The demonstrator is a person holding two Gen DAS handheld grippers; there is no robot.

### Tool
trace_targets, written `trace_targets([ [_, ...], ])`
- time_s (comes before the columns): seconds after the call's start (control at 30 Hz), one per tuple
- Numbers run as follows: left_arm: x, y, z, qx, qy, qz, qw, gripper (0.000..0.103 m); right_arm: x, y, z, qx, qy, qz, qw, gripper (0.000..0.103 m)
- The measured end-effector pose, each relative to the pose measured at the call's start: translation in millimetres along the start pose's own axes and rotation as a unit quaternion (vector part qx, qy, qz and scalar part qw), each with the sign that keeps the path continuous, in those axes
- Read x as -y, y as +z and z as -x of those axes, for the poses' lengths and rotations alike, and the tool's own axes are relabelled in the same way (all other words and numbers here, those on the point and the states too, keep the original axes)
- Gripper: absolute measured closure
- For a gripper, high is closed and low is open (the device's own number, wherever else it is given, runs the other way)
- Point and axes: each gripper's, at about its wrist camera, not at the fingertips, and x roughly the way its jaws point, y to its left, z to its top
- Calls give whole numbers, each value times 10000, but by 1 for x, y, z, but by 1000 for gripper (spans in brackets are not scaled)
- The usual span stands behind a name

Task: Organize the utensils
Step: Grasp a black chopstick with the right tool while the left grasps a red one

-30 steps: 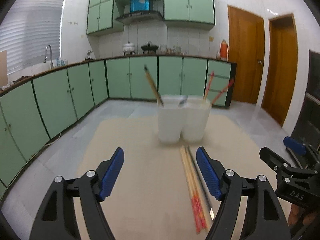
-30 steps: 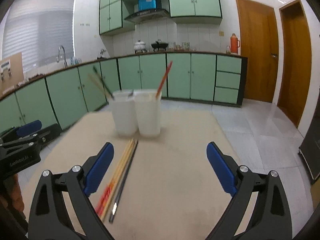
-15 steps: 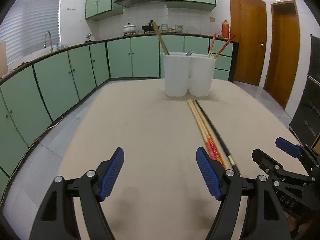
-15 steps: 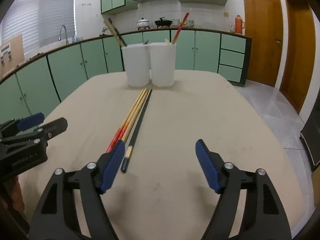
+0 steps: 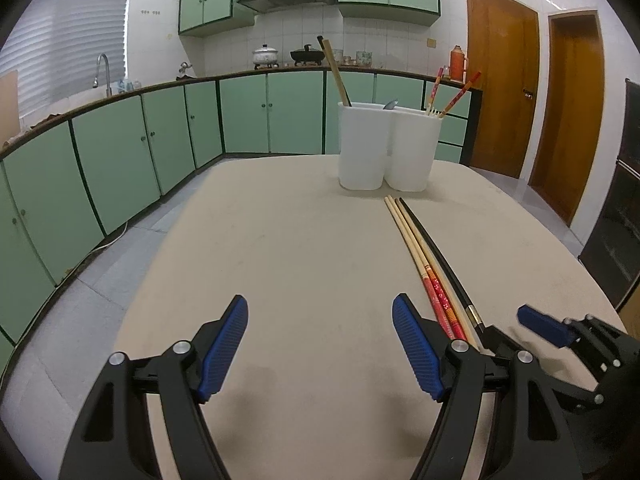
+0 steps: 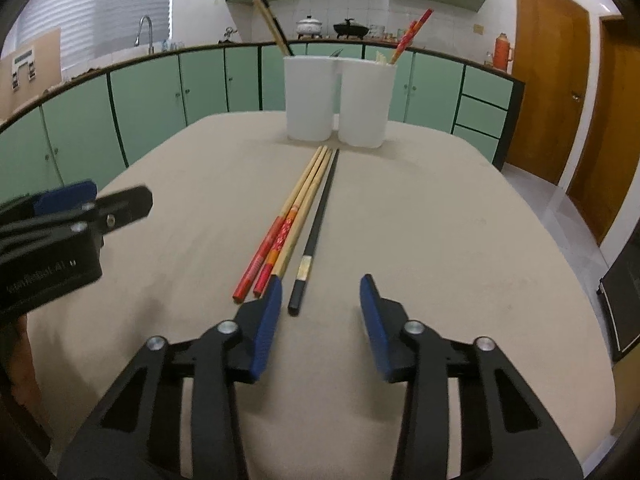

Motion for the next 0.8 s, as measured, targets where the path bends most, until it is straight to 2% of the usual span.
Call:
trace_targets([
  [0.13,-1,-1,0,13,-24,20,10000,30,-5,-2,-5,-196,115,58,9997,79],
  [0.27,-1,-2,-1,5,-67,27,10000,30,-7,-1,-8,-242,155,104,9995,85],
  [0.4,2,-2,-1,-35,-130,-22,9999,30,-4,1,-10,-309,258,67,9992,96],
  [0.57,11,-2,-3,-109,-248,-115,9996,30,2,2,-9,-349,368,2,9987,96],
  [0.8,28,-5,-7,-299,-450,-170,9984,30,25,2,-5,-342,280,-243,9987,97],
])
